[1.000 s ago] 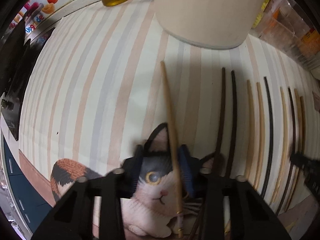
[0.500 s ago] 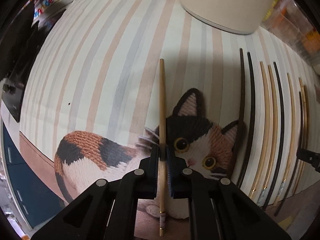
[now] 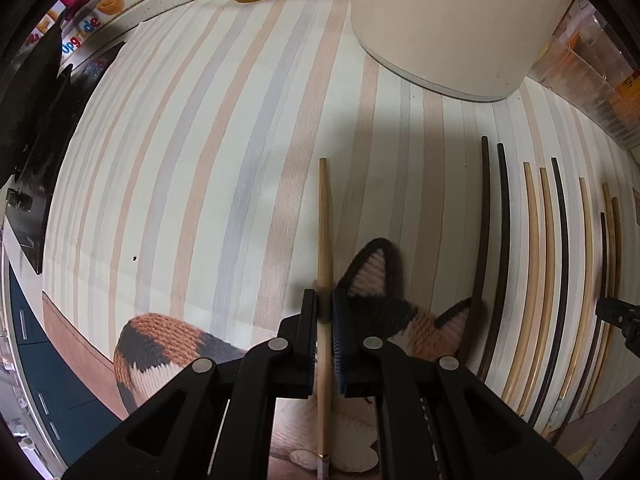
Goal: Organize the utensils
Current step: 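Grasp a light wooden chopstick with the left tool while the right tool grasps a dark chopstick, then lift both chopsticks and lower them upright into the beige holder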
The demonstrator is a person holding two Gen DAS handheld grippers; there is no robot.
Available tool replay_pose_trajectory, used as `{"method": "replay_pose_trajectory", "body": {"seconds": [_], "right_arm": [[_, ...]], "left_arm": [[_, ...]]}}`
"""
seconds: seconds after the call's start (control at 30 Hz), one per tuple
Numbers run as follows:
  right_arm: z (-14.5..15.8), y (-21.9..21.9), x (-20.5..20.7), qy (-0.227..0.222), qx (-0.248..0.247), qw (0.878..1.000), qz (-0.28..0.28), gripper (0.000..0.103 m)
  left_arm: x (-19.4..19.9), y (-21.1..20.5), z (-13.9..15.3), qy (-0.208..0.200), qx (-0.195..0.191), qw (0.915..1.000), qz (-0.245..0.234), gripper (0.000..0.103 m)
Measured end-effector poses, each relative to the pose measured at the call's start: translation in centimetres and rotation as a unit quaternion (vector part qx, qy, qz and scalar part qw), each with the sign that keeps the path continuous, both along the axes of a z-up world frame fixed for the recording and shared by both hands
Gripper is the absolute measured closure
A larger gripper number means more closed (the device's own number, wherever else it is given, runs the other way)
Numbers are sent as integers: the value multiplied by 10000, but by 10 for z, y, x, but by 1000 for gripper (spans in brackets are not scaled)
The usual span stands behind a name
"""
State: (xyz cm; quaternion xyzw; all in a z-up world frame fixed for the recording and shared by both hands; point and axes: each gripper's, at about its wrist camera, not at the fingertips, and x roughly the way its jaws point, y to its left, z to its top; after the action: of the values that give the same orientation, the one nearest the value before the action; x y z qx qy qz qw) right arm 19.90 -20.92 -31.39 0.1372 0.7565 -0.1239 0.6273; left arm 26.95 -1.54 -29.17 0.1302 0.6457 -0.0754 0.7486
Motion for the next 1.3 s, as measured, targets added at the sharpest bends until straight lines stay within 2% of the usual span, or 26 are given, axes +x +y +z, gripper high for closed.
{"method": "replay_pose_trajectory", "body": {"seconds": [0.2, 0.53, 0.7, 1.03, 1.17, 1.3], "right_arm": [[18, 2, -8, -401, 47, 9992, 30, 98], [91, 16, -27, -1211, 338, 9920, 135, 98], [127, 8, -30, -1581, 426, 9863, 191, 98], [185, -11, -18, -2538, 440, 9656, 364, 98], [211, -15, -9, -2951, 345, 9540, 397, 98], [229, -13, 10, -3316, 299, 9422, 390, 98]], "left_arm": [[-14, -8, 24, -244, -111, 9996, 83, 98], [-40, -14, 77, -696, -370, 9968, 164, 98], [-30, -12, 103, -888, -544, 9945, 87, 98], [-24, -22, 154, -1532, -735, 9854, 83, 98], [-23, -25, 176, -1802, -852, 9799, 112, 99], [-18, -25, 211, -2135, -1061, 9710, 158, 99]]}}
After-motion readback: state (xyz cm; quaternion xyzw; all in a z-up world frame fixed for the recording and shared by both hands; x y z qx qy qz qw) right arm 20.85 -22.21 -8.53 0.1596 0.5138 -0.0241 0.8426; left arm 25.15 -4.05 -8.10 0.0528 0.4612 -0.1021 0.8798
